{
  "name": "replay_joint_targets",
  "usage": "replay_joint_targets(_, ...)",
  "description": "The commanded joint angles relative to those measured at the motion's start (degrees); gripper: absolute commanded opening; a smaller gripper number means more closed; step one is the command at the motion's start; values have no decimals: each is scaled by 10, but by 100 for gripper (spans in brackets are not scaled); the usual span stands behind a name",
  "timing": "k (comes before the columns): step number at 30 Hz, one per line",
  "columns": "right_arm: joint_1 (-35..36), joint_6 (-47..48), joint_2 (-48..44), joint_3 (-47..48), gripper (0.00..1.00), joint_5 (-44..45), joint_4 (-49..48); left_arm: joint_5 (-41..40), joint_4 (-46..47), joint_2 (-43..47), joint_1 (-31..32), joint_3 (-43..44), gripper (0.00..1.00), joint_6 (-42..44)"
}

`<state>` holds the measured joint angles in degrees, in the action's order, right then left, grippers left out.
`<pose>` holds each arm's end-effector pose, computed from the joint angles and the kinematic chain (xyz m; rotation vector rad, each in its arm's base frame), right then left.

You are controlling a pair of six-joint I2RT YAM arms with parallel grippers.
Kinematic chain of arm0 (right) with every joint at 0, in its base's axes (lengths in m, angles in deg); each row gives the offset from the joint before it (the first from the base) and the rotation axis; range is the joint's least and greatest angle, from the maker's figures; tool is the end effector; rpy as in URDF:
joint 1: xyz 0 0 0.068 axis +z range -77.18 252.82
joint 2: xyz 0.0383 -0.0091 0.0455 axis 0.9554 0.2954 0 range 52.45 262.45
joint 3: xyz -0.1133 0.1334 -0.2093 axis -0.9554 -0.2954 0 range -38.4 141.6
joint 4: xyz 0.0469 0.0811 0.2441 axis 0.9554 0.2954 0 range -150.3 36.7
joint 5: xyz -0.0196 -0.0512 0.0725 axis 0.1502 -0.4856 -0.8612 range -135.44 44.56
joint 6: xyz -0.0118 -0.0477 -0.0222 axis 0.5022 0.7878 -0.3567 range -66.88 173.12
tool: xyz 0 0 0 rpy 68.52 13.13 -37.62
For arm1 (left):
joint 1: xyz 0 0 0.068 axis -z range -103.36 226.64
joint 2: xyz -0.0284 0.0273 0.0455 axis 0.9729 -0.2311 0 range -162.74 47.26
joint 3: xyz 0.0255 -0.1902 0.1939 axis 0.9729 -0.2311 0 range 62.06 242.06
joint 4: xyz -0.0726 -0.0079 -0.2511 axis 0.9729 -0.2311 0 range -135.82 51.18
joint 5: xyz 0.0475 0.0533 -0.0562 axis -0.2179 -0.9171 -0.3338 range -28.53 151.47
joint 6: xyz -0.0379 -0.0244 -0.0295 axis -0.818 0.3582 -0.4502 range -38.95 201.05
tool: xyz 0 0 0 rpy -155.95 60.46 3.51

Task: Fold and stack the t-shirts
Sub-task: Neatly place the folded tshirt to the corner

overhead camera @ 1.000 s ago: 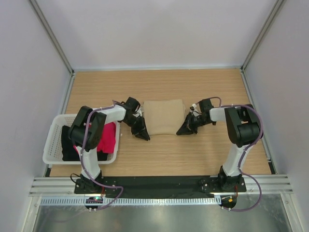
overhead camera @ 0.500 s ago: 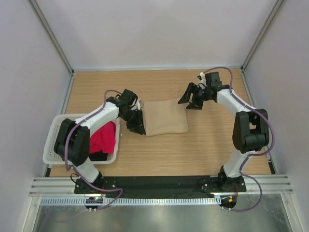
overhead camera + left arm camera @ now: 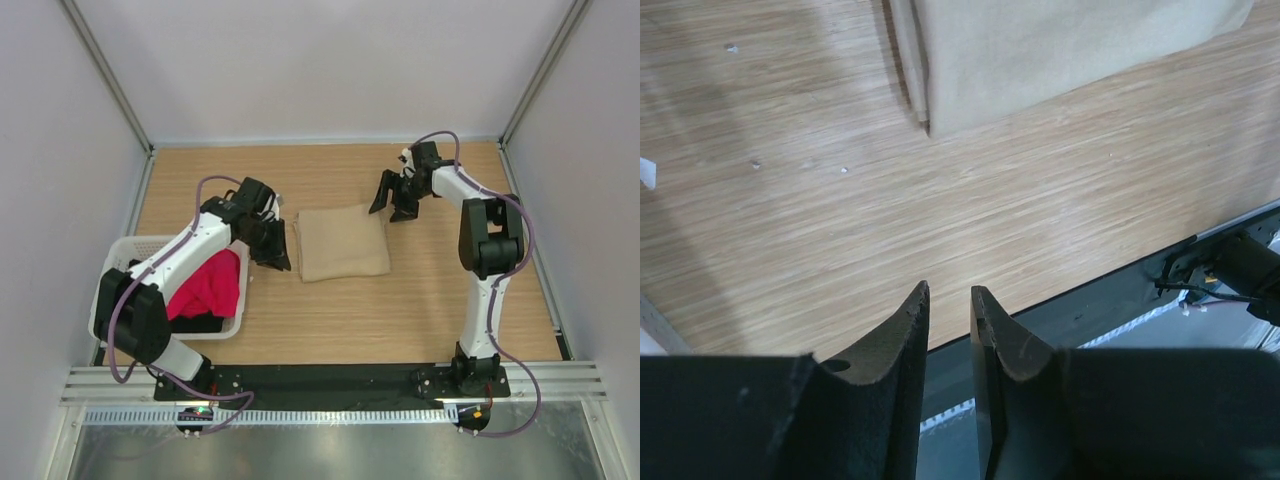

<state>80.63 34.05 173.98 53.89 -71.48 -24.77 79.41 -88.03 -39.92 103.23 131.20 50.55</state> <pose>0.4401 0.0761 0.1753 0.1269 2.7233 0.7540 0.2637 -0.1441 0.2589 -0.0068 2.8673 -0.6727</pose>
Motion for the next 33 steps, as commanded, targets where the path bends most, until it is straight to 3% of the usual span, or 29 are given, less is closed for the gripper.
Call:
replay_joint_targets(1, 8, 18, 10, 36, 77, -2, 2, -7, -12, 25, -7, 3, 24, 9)
replay_joint_targets(10, 42, 47, 37, 23, 76, -11, 1, -4, -19, 28, -13, -3, 24, 6)
replay_joint_targets(16, 48, 81, 58, 38, 68, -12, 8, -4, -26, 27, -17, 0, 25, 9)
replay_joint_targets(20, 48, 104, 70, 54, 41, -14, 23, -5, -35, 30, -17, -2, 25, 11)
replay_joint_targets(21, 48, 112, 70, 56, 27, -15, 28, -5, -37, 31, -18, -4, 25, 12)
replay_joint_targets(24, 48, 124, 72, 67, 2, -9, 40, -5, -40, 34, -19, -12, 24, 11)
replay_joint_targets(33, 31, 189, 48, 145, 1, 196, 105, 7, -44, 46, -20, -24, 24, -15)
